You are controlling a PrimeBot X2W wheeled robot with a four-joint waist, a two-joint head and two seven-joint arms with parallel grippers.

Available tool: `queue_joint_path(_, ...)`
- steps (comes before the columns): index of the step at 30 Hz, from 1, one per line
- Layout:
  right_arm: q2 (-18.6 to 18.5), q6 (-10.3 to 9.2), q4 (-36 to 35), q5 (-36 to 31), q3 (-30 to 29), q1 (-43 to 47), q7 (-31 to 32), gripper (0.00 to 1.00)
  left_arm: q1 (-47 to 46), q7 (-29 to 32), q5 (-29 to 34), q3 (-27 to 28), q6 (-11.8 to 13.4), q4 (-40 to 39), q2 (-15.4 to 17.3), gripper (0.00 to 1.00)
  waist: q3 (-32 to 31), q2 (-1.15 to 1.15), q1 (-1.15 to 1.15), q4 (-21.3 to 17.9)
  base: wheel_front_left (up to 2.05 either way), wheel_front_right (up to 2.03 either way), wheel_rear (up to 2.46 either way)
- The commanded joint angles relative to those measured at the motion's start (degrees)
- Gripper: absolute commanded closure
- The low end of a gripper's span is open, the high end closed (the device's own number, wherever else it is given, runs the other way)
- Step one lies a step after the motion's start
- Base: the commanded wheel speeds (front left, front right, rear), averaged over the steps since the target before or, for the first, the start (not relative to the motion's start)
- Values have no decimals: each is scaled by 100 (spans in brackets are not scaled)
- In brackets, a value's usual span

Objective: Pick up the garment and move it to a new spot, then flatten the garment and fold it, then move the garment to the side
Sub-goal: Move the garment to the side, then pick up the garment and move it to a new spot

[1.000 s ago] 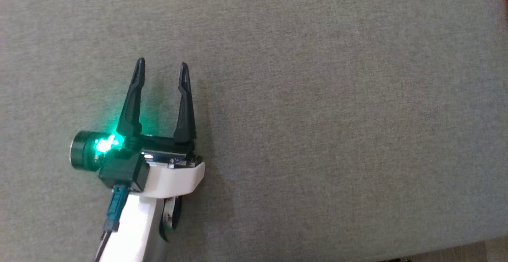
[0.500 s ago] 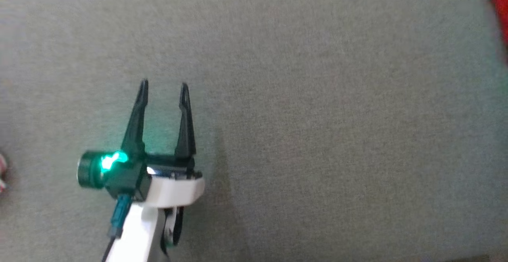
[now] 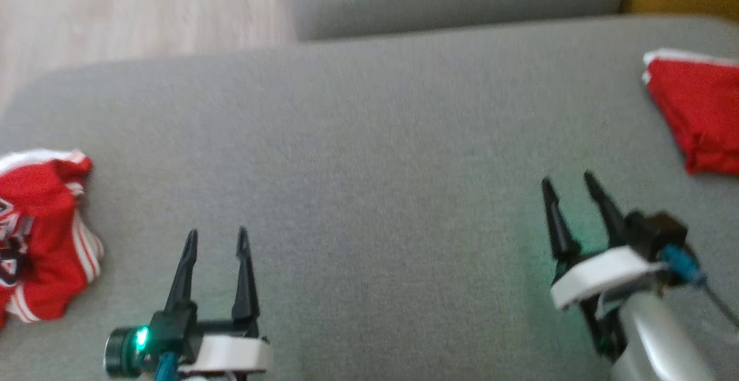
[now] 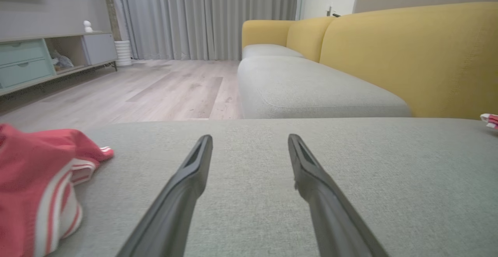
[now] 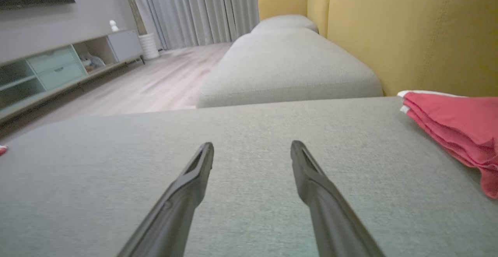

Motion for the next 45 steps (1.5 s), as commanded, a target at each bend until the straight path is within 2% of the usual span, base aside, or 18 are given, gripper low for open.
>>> queue_joint_path(1, 99, -4, -514, -5, 144, 199, -74, 0, 0, -13, 44, 290, -40, -83, -7, 0, -607, 0, 2, 168, 0, 0, 0)
queue_joint_path(6, 430, -4, -1098, -422, 21, 1021, -76, 0, 135, -13, 241, 401, -144, 127, -7, 0, -876, 0, 2, 254, 0, 0, 0)
queue_joint_path(11, 611, -4, -1337, -582, -130, 1399, -77, 0, 205, -13, 198, 418, -62, 179, -7, 0, -964, 0, 2, 305, 0, 0, 0)
queue_joint_path(28, 674, -4, -1435, -565, -305, 1553, -77, 0, 221, -13, 153, 391, 8, 290, -7, 0, -986, 0, 2, 286, 0, 0, 0)
queue_joint_path(35, 674, -4, -1460, -525, -411, 1647, -77, 0, 172, -13, 132, 333, 37, 255, -7, 0, -951, 0, 2, 811, 0, 0, 0)
queue_joint_path(45, 675, -4, -1563, -496, -298, 1535, -77, 0, 163, -13, 105, 435, 75, 146, -7, 0, -775, 0, 2, 2196, 0, 0, 0)
